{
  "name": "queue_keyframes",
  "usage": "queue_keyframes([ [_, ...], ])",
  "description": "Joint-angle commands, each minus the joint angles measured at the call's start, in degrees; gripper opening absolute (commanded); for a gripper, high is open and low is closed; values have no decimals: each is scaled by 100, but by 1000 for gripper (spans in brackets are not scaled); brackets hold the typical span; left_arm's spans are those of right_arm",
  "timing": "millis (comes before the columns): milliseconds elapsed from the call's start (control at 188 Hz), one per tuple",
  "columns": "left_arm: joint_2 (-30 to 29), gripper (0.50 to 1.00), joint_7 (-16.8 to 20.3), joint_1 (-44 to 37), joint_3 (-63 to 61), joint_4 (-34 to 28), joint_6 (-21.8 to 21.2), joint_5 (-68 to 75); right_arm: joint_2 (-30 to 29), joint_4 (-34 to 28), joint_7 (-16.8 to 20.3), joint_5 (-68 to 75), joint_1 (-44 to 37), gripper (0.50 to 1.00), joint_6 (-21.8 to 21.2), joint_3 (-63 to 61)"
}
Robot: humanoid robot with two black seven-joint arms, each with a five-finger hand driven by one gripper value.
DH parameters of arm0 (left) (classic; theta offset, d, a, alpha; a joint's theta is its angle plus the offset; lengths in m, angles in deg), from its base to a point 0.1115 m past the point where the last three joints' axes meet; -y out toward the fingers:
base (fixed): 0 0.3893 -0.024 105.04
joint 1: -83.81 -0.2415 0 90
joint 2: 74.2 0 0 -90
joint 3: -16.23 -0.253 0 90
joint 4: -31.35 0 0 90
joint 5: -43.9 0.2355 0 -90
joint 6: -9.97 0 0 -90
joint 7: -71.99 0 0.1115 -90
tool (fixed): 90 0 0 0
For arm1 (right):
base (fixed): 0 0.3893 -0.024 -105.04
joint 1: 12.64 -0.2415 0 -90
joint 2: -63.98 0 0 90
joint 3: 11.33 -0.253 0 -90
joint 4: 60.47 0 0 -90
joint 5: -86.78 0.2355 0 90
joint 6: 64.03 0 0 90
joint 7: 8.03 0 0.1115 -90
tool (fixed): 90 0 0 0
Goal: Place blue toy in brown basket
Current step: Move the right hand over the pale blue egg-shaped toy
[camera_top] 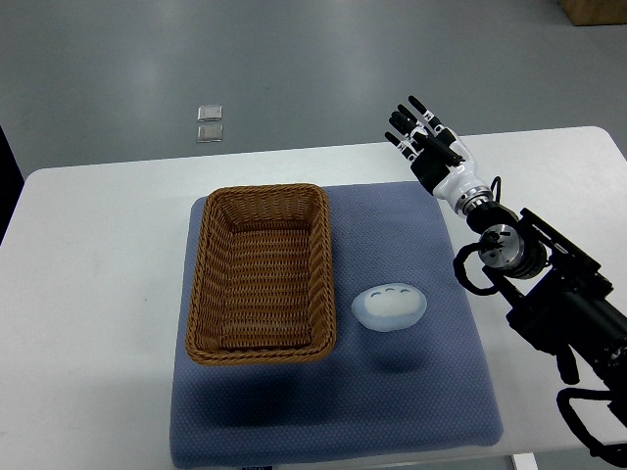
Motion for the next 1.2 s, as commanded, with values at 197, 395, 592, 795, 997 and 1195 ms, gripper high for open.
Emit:
queue_keyframes([
  [197,0,1000,6,5,9,15,0,-1,18,-18,27,-79,-62,903,-9,26],
  [395,0,1000,6,5,0,24,0,-1,483,-273,71,-290,-247,903,-70,641],
  [592,0,1000,6,22,0,32,0,17,1564,-1019,510,-1028,-774,903,-351,1731],
  [795,0,1000,6,57,9,32,0,17,2716,-1811,704,-1881,-1829,903,-703,3542],
  [997,0,1000,-3,57,9,32,9,17,3621,-2856,923,-2557,-3296,903,-1134,5756],
  [1195,0,1000,-3,57,9,32,0,17,4017,-3990,1319,-2680,-4404,903,-1336,7005],
])
